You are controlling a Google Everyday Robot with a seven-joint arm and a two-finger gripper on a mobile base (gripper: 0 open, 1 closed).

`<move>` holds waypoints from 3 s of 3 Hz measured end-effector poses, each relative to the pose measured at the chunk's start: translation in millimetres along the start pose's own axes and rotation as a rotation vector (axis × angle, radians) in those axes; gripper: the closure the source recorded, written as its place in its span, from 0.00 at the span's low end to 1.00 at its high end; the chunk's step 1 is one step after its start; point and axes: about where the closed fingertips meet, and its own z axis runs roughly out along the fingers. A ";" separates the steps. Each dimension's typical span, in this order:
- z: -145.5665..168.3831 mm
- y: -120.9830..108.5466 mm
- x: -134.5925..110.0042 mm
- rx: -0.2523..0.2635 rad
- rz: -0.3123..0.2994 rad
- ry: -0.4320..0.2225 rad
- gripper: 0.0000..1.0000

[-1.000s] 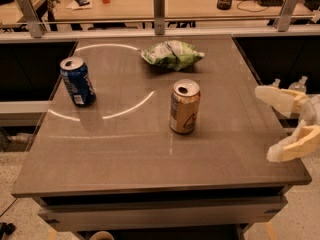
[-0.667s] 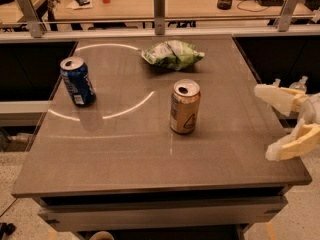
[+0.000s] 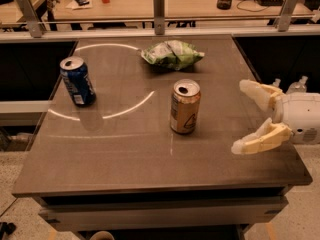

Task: Pick orange can

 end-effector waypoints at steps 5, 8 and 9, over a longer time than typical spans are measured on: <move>118.4 -37.5 9.2 -0.084 -0.032 -0.064 0.19; 125.0 -36.4 1.4 -0.133 -0.026 -0.088 0.87; 118.7 -40.6 -44.2 -0.131 -0.058 -0.070 1.00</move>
Offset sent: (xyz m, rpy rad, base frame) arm 0.0759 0.0633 -0.0223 0.0108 -0.0889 -0.0246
